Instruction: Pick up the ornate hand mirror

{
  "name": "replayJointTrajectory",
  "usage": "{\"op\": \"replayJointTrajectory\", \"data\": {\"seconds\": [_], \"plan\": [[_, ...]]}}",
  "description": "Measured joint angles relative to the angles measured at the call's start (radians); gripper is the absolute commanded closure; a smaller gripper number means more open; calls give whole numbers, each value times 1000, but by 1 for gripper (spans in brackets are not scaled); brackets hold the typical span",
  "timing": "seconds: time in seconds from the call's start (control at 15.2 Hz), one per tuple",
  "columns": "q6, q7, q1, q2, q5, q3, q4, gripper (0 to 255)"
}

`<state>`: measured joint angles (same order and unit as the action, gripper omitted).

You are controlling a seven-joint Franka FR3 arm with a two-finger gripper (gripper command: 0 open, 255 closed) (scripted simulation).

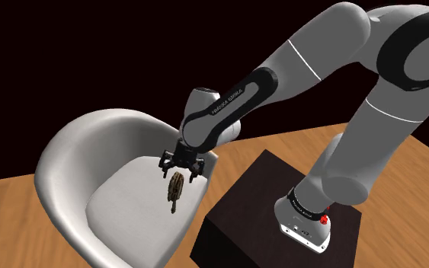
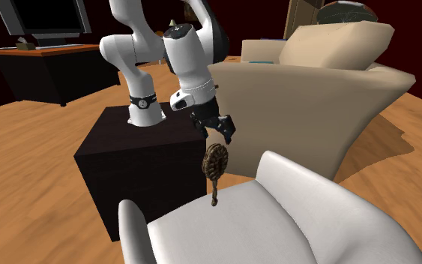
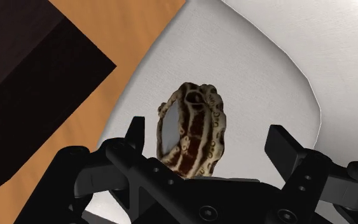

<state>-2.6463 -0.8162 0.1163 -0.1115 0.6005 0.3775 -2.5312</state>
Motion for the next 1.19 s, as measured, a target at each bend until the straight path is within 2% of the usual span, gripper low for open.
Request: {"op": "replayJointTrajectory", "data": {"seconds": [0.53,0.59,1.19], "plan": [[-113,49,3,-131,40,10,21,0],[-116,51,3,-135,40,10,22,255],[-118,53,2,-139,41,9,24,255]]}}
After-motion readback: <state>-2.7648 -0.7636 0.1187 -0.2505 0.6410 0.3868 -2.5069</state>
